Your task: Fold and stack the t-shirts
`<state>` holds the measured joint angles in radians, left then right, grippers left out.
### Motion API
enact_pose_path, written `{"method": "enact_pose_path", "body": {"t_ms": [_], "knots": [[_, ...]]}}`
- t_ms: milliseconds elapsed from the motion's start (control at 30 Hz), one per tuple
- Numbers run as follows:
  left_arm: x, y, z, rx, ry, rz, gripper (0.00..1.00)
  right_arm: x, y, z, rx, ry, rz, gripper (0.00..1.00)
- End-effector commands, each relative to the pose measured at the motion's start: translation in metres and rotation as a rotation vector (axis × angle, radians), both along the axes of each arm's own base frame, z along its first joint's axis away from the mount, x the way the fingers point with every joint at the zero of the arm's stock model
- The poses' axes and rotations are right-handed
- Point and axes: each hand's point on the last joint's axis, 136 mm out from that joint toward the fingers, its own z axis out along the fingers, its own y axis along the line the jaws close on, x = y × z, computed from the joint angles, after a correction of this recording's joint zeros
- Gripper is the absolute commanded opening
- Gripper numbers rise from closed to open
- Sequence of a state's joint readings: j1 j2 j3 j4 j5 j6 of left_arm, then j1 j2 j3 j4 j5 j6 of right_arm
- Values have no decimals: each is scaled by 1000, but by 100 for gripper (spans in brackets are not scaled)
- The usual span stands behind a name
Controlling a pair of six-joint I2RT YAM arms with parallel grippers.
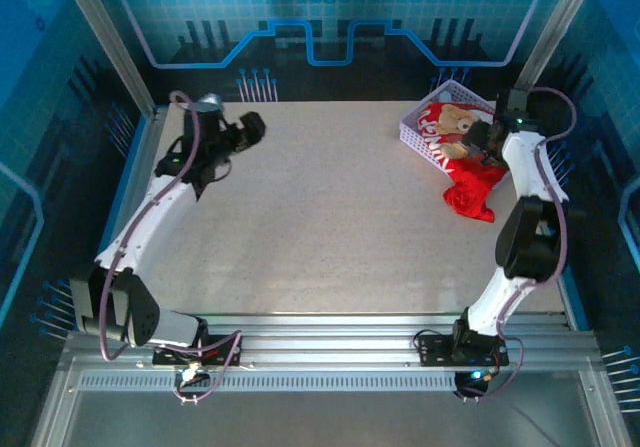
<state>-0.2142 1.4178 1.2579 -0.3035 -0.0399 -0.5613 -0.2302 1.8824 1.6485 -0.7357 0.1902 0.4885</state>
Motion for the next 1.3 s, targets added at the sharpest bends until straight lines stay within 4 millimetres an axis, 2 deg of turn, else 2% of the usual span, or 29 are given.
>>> {"method": "enact_pose_path", "body": {"t_ms": [0,100,200,267,367,433,467,533,633,733,767,833,867,933,967,1033,1100,1167,1200,1267], "knots": [[-29,-55,-1,-97,87,-168,85,11,-1,-4,54,71,40,85],[-42,-74,-9,-107,108,-200,78,25,-7,-36,88,139,38,82],[-52,-75,-11,-115,123,-202,71,37,-5,-63,135,176,45,68],[-58,-70,-9,-95,120,-194,69,42,-4,-67,142,170,43,52],[-65,-61,-1,-56,99,-186,64,52,1,-49,121,83,53,31],[-69,-56,4,-41,88,-177,59,55,2,-25,88,19,50,5],[-70,-55,5,-38,83,-175,58,56,3,-10,67,-17,47,0],[-72,-53,7,-38,77,-171,55,57,10,29,21,-118,59,0],[-74,-52,4,-43,83,-161,54,53,31,99,-23,-276,94,0],[-75,-49,-2,-37,95,-145,50,41,64,167,-30,-426,148,0],[-76,-47,-3,-32,96,-139,50,36,81,188,-28,-480,186,0],[-76,-44,-6,-24,102,-124,50,26,126,224,-23,-566,300,0],[-76,-41,-8,-16,107,-111,50,20,156,238,-22,-602,376,0],[-77,-34,-11,6,119,-77,50,6,225,253,-3,-649,563,0],[-78,-27,-13,23,129,-45,50,-2,262,250,26,-643,660,0],[-81,-13,-14,55,140,24,50,-20,333,229,99,-585,829,0],[-87,3,-15,80,147,97,51,-45,401,183,145,-484,979,0],[-92,16,-13,90,145,148,51,-76,458,134,151,-390,1141,0],[-95,21,-12,91,141,163,51,-96,484,107,124,-340,1235,0],[-100,30,-10,86,137,187,51,-128,514,57,73,-231,1374,0]]}}
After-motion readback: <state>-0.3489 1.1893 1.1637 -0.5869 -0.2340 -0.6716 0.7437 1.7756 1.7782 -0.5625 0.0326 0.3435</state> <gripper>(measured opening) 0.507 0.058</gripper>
